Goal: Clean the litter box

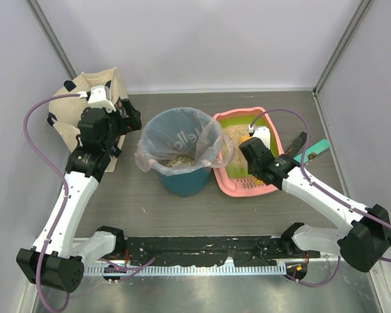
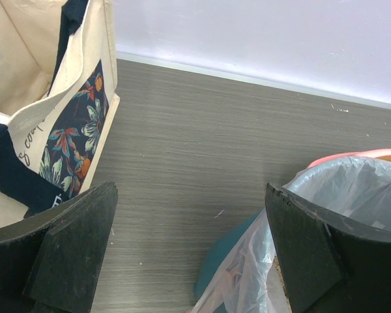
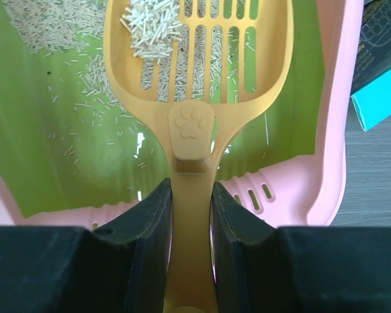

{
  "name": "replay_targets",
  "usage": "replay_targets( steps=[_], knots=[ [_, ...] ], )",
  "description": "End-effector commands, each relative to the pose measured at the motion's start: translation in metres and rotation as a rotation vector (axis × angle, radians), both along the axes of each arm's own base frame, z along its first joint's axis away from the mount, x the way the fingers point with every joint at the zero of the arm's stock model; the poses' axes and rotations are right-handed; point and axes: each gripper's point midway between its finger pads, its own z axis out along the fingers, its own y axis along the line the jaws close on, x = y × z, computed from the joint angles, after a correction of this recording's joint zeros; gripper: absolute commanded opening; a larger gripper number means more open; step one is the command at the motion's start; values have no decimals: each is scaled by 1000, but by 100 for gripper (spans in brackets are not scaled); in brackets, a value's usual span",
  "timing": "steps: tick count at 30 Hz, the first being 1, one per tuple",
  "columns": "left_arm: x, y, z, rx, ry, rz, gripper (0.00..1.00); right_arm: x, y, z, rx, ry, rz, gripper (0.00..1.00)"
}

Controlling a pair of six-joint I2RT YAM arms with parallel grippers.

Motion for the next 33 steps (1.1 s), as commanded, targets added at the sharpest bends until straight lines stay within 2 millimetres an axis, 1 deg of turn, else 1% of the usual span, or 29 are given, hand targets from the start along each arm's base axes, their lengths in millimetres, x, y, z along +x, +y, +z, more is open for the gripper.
replay_targets(
  steps=[1,2,3,4,5,6,7,8,9,10,11,12,14,16,17,18,19,20,21,22,23,24,25,27,28,29,31,32,33],
  knots=[
    [1,4,18,3,-74,12,100,10,4,15,86,-60,-15,1],
    [0,3,18,2,-73,7,100,5,36,13,210,-33,108,1],
    [1,3,17,1,-70,6,100,5,38,14,182,-56,121,1],
    [1,4,17,3,-70,9,100,10,24,15,97,-56,68,1],
    [1,4,17,5,-71,11,100,16,-12,22,-56,-107,-72,1],
    [1,4,16,5,-68,10,100,11,-31,20,-100,-73,-140,1],
    [1,5,17,4,-72,11,100,13,-28,22,-66,-70,-133,1],
    [1,4,18,2,-75,10,100,10,-14,24,30,-74,-73,1],
    [1,4,17,3,-72,9,100,14,29,28,219,-86,75,1],
    [1,3,18,1,-75,6,100,8,40,24,242,-85,129,1],
    [2,3,17,2,-70,6,100,11,34,23,188,-91,99,1],
    [2,3,15,5,-66,8,100,11,-10,20,-15,-98,-41,1],
    [1,4,16,5,-68,10,100,14,-37,31,-86,-105,-166,1],
    [1,4,17,2,-75,9,100,9,7,18,128,-49,3,1],
    [1,3,17,2,-73,6,100,14,39,31,269,-108,108,1],
    [2,3,16,2,-70,4,100,8,44,21,261,-75,136,1],
    [1,3,17,2,-73,6,100,17,17,27,127,-127,22,1],
    [1,4,17,4,-71,8,99,10,-14,18,-11,-79,-62,1],
    [1,4,16,6,-69,10,100,13,-30,20,-71,-82,-132,1],
    [1,4,16,5,-69,11,100,13,-23,21,-10,-62,-108,1],
    [1,4,16,5,-72,11,100,20,-2,28,96,-98,-43,1],
    [1,4,17,2,-73,10,100,19,24,30,215,-107,54,1],
    [1,3,17,1,-73,4,100,11,38,25,278,-101,119,1],
    [2,2,16,2,-70,3,100,14,14,26,130,-109,36,1],
    [2,3,15,5,-68,7,100,18,-14,26,6,-126,-76,1],
    [1,4,16,4,-70,8,100,13,-21,25,-23,-107,-87,1],
    [2,4,16,6,-72,11,100,12,-12,40,50,-147,-35,1],
    [2,4,17,5,-72,7,100,14,9,49,145,-177,49,1],
    [2,3,15,4,-67,5,100,12,13,52,155,-193,95,1]
  ],
)
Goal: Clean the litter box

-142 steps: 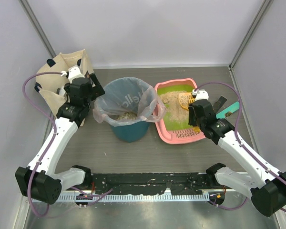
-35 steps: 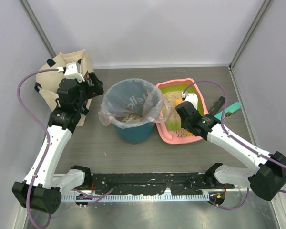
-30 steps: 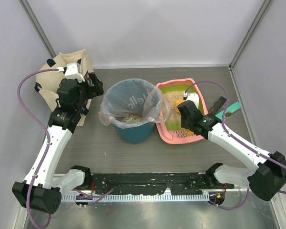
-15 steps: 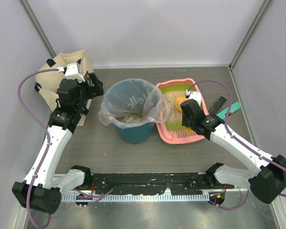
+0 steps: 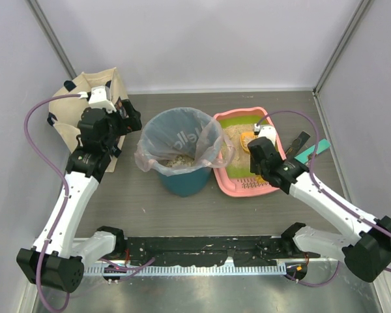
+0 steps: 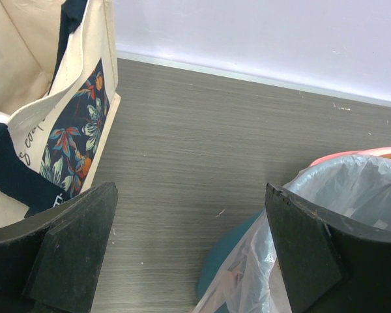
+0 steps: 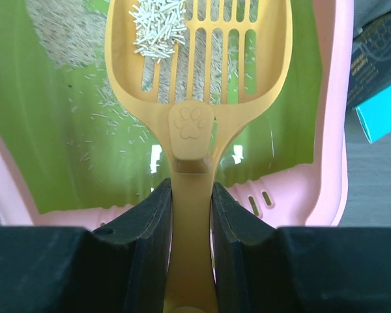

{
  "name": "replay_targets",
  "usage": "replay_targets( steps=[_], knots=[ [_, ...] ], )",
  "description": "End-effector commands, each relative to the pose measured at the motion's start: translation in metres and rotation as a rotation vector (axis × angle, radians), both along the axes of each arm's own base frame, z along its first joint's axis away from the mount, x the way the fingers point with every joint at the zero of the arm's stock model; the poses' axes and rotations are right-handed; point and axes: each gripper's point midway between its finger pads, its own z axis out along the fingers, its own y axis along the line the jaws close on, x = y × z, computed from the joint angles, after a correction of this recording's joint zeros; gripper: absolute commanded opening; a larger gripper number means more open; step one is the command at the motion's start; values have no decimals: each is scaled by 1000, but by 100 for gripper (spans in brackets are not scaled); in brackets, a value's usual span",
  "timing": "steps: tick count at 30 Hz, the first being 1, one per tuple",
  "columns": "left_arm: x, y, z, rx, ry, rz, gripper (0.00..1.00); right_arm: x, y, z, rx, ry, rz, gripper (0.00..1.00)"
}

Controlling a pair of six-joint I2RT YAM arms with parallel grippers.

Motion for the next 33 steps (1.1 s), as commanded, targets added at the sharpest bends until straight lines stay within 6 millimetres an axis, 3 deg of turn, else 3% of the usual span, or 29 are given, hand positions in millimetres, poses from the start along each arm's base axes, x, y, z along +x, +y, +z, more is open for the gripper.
replay_targets(
  steps=[1,5,14,17,18,20,21,23,24,26,33],
  knots=[
    [1,3,20,-7,-77,7,100,9,14,52,116,-179,88,1],
    [0,4,21,-5,-80,13,100,5,-12,76,49,-270,33,1],
    [1,-1,18,-21,-69,-8,100,5,-15,125,-28,-404,152,1],
    [3,-2,15,-23,-63,-14,100,10,-11,142,-54,-441,198,1],
    [4,-3,13,-23,-57,-14,100,11,-10,160,-44,-472,195,1],
    [5,-3,12,-24,-49,-18,100,16,-7,173,-63,-484,211,1],
    [6,-5,9,-26,-38,-23,100,18,-5,193,-53,-514,219,1],
    [6,-9,8,-32,-31,-44,100,22,5,201,-53,-508,263,1],
    [6,-11,8,-36,-27,-51,100,23,8,217,-48,-532,283,1],
    [8,-15,7,-45,-16,-69,100,27,19,218,-53,-514,336,1],
    [11,-17,-2,-54,13,-73,100,35,52,256,-54,-567,452,1]
  ],
)
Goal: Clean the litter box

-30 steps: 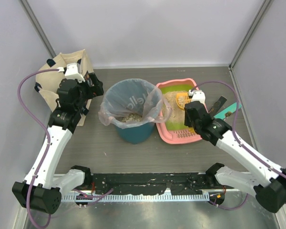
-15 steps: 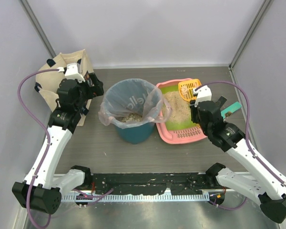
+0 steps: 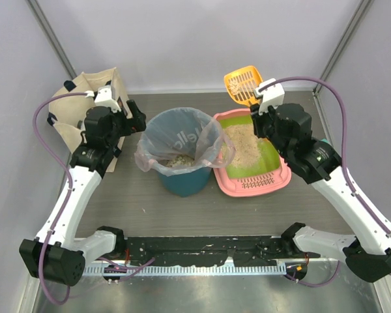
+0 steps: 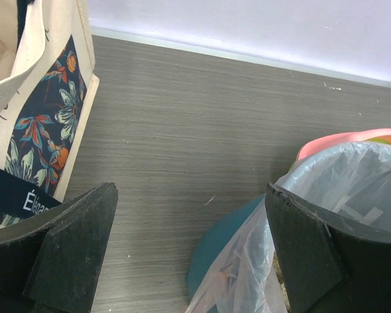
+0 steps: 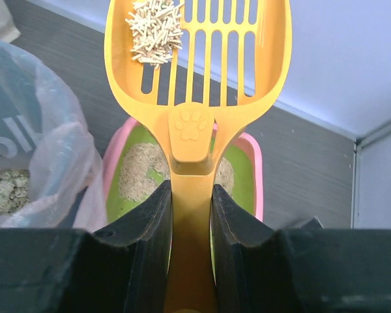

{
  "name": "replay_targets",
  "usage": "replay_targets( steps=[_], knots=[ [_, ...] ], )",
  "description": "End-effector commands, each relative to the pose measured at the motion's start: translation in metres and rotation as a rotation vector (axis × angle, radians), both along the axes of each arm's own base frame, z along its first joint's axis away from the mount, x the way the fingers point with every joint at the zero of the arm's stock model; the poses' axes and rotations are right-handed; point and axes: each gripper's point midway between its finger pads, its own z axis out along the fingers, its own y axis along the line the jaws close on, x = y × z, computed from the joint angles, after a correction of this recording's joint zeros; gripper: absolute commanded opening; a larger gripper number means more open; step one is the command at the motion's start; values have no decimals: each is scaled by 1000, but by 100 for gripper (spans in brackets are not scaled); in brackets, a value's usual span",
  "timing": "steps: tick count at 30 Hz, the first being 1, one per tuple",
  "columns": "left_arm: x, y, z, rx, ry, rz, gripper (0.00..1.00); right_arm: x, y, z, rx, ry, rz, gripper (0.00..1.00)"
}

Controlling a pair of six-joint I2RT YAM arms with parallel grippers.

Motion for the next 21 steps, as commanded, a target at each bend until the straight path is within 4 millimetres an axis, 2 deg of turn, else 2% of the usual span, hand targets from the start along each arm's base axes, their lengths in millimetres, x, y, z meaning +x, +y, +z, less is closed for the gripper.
replay_targets(
  steps=[1,4,6,7,12,13,15,16,21],
  knots=[
    [3,-3,18,-29,-49,-14,100,0,27,39,-21,-91,113,1],
    [1,-6,21,-47,-55,-22,100,0,42,45,-45,-106,149,1],
    [-1,-9,23,-64,-63,-36,100,1,54,42,-56,-99,179,1],
    [-2,-10,25,-68,-70,-42,100,-5,68,40,-73,-102,222,1],
    [-1,-25,21,-96,-50,-119,99,-12,104,15,-240,-112,266,1],
    [-1,-28,21,-102,-44,-129,100,-8,100,12,-281,-118,219,1],
    [0,-31,17,-114,-30,-137,100,-7,108,1,-374,-129,219,1],
    [0,-32,15,-116,-25,-141,100,-5,104,1,-402,-135,187,1],
    [2,-34,10,-118,-7,-153,98,-11,112,0,-504,-199,186,1]
  ],
)
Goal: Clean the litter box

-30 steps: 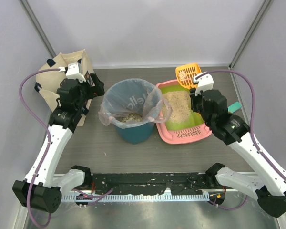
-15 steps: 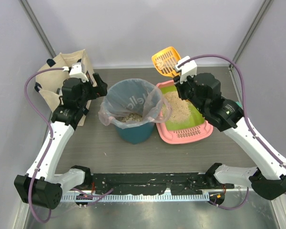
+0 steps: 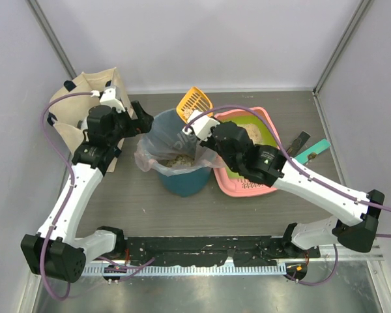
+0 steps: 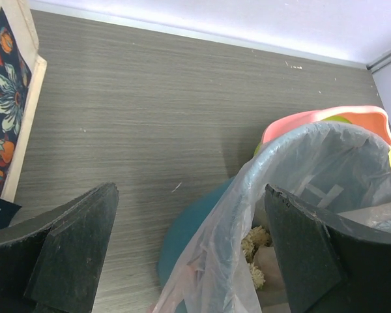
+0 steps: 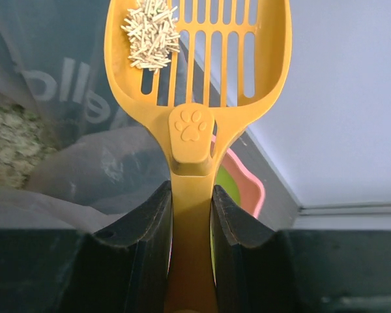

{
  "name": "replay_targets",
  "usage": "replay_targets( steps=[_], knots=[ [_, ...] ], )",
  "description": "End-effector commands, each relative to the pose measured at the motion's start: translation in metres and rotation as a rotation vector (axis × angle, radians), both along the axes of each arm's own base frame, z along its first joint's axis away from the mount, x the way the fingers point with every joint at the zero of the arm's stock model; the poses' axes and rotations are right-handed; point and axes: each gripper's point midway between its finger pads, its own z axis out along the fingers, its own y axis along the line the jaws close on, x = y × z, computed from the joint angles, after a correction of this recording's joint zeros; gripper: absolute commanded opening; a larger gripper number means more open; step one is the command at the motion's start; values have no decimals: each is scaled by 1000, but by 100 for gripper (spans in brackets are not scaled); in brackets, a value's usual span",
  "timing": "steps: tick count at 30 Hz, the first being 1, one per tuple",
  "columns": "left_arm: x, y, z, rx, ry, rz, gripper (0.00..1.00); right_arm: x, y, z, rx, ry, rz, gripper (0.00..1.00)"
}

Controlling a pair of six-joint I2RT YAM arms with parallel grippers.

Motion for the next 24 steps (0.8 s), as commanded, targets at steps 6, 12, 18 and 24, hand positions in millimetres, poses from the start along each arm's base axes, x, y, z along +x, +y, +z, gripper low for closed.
replay_targets(
  steps=[6,12,18,24],
  knots=[
    [5,-28,11,-68,-11,-137,88,-6,-16,28,-240,-285,-108,1],
    [7,-33,2,-65,31,-147,75,-17,-13,19,-323,-323,-84,1],
    [6,-35,2,-64,31,-152,60,-22,-15,21,-404,-372,-53,1],
    [5,-37,1,-65,33,-161,44,-23,-16,16,-496,-414,-11,1]
  ],
)
